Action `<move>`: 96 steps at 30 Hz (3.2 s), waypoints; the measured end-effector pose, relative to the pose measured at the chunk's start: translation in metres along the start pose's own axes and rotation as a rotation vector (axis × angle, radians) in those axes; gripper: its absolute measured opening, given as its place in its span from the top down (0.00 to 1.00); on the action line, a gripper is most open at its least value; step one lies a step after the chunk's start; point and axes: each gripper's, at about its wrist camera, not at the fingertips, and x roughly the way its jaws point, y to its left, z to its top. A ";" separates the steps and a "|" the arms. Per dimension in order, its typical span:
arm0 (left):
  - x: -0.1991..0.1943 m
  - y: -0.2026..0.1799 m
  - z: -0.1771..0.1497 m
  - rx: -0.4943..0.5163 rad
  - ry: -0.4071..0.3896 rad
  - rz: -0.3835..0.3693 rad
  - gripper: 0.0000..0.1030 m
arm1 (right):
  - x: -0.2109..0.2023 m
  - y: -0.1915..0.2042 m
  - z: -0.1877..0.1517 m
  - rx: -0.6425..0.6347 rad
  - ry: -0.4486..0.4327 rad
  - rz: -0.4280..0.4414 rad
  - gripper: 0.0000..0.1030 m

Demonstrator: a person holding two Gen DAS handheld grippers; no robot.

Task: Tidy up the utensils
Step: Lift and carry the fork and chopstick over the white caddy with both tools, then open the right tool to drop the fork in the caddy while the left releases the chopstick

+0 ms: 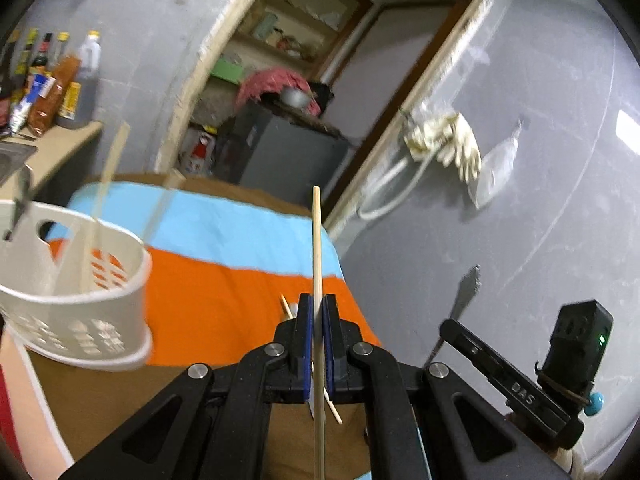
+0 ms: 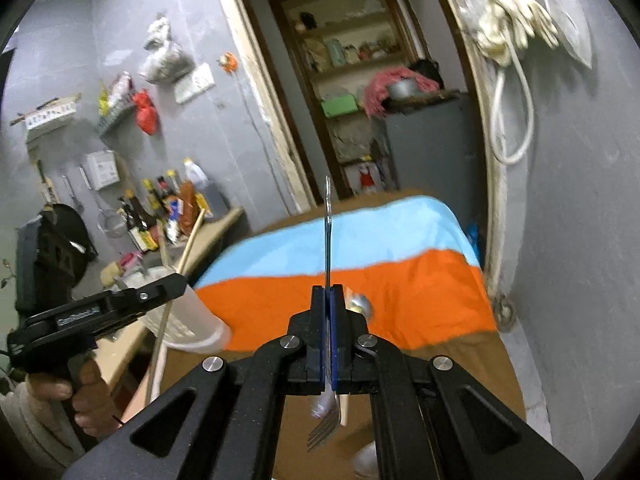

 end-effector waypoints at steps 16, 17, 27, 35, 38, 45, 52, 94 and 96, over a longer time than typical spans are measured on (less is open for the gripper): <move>-0.084 0.089 0.071 -0.094 -0.326 0.168 0.95 | 0.026 0.120 0.056 -0.103 -0.171 0.241 0.98; -0.090 0.096 0.076 -0.100 -0.351 0.181 0.95 | 0.028 0.128 0.059 -0.108 -0.182 0.256 0.98; -0.104 0.154 0.099 -0.162 -0.480 0.259 0.95 | 0.060 0.184 0.074 -0.168 -0.208 0.331 0.98; -0.083 0.187 0.100 -0.182 -0.480 0.276 0.95 | 0.098 0.195 0.063 -0.179 -0.164 0.325 0.98; -0.074 0.191 0.096 -0.176 -0.470 0.277 0.95 | 0.111 0.199 0.057 -0.203 -0.148 0.304 0.98; -0.061 0.191 0.081 -0.157 -0.450 0.307 0.95 | 0.130 0.205 0.047 -0.233 -0.107 0.301 0.98; -0.062 0.189 0.068 -0.131 -0.466 0.358 0.95 | 0.139 0.209 0.034 -0.259 -0.065 0.302 0.98; -0.088 0.148 0.049 -0.036 -0.371 0.352 0.34 | 0.106 0.191 0.036 -0.200 -0.104 0.300 0.48; -0.090 0.135 0.051 -0.009 -0.375 0.357 0.23 | 0.097 0.185 0.040 -0.194 -0.127 0.272 0.41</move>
